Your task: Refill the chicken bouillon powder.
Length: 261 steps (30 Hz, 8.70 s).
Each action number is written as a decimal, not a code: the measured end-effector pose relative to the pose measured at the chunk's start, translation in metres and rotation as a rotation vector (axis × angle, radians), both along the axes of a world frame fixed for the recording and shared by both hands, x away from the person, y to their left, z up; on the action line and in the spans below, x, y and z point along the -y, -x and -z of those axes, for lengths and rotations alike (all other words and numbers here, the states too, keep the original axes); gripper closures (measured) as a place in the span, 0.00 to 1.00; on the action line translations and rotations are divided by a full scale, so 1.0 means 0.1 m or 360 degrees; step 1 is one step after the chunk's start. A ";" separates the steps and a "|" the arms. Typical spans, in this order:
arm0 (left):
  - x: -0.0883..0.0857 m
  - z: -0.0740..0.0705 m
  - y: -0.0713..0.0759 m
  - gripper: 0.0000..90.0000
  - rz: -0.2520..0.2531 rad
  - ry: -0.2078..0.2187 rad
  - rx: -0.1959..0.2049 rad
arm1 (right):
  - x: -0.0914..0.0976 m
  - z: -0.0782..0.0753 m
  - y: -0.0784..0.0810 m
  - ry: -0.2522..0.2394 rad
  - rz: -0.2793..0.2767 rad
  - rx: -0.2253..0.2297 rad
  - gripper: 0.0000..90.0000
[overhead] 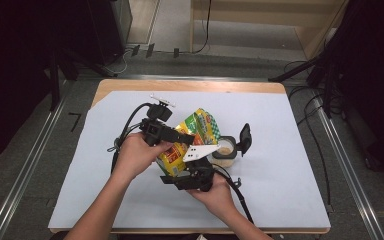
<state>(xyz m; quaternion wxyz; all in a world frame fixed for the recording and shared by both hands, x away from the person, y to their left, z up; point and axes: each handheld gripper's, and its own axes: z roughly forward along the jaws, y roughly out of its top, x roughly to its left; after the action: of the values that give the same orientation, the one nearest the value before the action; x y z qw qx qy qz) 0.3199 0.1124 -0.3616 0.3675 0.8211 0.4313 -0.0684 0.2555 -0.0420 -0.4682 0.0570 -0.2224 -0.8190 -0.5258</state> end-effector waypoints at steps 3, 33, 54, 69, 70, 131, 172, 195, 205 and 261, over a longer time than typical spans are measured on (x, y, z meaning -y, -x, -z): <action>-0.01 0.00 0.00 0.55 -0.0003 -0.0002 0.0000 | 0.00 0.00 0.00 0.0002 -0.0002 -0.0001 0.65; 0.04 -0.03 -0.01 0.55 -0.0002 -0.0033 0.0001 | 0.02 -0.01 -0.01 -0.0043 0.0004 -0.0029 0.65; 0.06 -0.02 -0.01 0.55 0.0010 -0.0040 0.0005 | 0.03 0.01 0.00 -0.0045 0.0015 -0.0036 0.65; 0.06 -0.01 -0.01 0.56 0.0012 -0.0030 0.0003 | 0.03 0.00 0.00 -0.0035 0.0014 -0.0037 0.65; 0.06 -0.01 -0.01 0.56 0.0010 -0.0030 0.0002 | 0.03 0.00 0.00 -0.0035 0.0014 -0.0037 0.65; 0.04 -0.01 -0.03 0.56 0.0008 -0.0003 -0.0003 | 0.04 -0.02 -0.02 -0.0059 -0.0015 -0.0066 0.66; 0.03 -0.02 -0.04 0.57 -0.0012 -0.0003 -0.0015 | 0.04 -0.05 -0.04 -0.0045 -0.0019 -0.0092 0.66; 0.11 -0.09 -0.12 0.58 0.0003 -0.0034 -0.0077 | 0.08 -0.07 -0.04 -0.0130 0.0007 -0.0115 0.65; 0.10 -0.09 -0.11 0.58 -0.0003 -0.0028 -0.0058 | 0.08 -0.07 -0.05 -0.0119 0.0003 -0.0106 0.66; 0.07 -0.07 -0.17 0.59 -0.0017 0.0027 -0.0067 | 0.09 -0.09 -0.10 -0.0107 0.0013 -0.0150 0.66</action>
<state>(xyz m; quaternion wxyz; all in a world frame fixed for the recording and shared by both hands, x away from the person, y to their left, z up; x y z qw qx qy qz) 0.3372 0.1051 -0.3550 0.3657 0.8139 0.4429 -0.0875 0.2659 -0.0506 -0.4593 0.1007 -0.2482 -0.7964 -0.5422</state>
